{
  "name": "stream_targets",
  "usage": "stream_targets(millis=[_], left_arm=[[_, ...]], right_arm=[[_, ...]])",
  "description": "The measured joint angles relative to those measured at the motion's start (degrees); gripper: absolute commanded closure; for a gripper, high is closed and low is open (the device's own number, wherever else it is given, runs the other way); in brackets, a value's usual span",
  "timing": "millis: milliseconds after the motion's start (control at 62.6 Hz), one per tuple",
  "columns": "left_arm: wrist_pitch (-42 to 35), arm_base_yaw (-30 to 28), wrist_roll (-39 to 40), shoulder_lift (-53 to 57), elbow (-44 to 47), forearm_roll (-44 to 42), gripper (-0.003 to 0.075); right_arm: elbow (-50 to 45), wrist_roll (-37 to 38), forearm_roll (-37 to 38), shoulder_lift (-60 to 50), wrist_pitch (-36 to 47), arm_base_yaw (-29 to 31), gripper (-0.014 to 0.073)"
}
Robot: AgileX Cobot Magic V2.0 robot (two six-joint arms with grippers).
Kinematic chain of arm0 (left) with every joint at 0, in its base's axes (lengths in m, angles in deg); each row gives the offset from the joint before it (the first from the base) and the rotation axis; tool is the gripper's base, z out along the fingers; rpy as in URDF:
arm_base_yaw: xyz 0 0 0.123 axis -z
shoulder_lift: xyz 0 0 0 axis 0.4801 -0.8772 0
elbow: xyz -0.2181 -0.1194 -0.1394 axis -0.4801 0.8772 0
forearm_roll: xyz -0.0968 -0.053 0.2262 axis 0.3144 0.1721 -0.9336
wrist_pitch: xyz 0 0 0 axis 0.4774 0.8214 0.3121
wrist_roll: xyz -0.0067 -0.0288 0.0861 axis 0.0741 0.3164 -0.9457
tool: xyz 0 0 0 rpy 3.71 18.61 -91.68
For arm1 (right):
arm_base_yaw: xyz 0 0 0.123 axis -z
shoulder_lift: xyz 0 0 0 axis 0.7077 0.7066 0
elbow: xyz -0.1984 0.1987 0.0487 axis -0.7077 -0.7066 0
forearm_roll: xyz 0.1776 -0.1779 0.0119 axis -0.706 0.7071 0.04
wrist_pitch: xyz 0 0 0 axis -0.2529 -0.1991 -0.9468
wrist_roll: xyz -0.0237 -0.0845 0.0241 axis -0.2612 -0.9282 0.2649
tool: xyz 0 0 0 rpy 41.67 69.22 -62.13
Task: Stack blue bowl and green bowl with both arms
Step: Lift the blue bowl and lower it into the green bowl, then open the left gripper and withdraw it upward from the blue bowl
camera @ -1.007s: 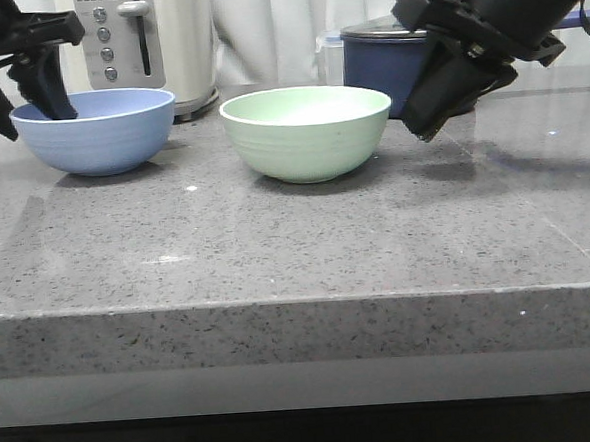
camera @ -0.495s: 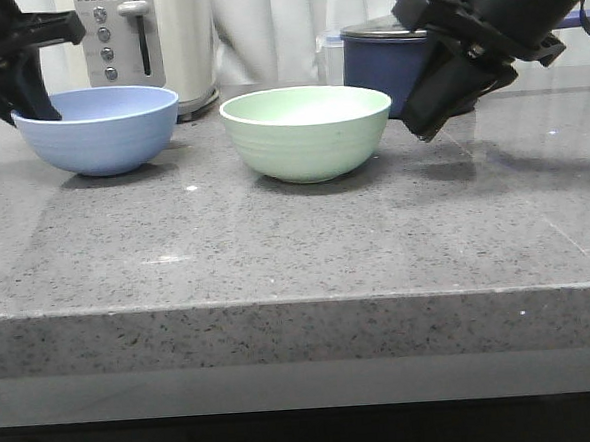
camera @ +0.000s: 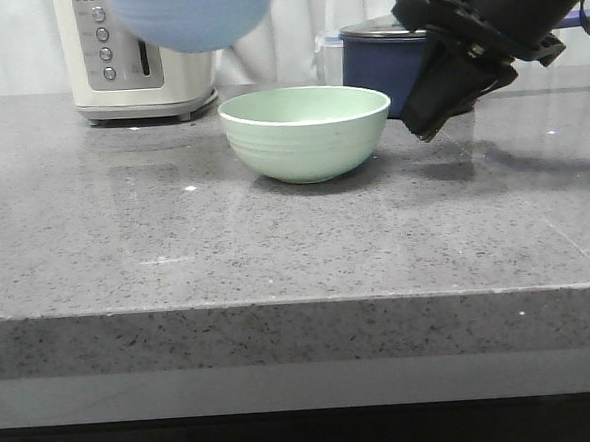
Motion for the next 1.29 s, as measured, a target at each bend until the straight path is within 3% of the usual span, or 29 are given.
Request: stream_targets(millis=[463,1295], left_arm=[[-2.1,9.0,0.0,-6.3,-0.2,0.2,0.0740],[-5.1,9.4,-0.1,-9.3,-0.2,-2.3,0.0739]], right_arm=[[0.0,0.0,0.0,0.0,0.0,0.0,0.0657],[0.0,0.0,0.0,0.0,0.0,0.0,0.0657]])
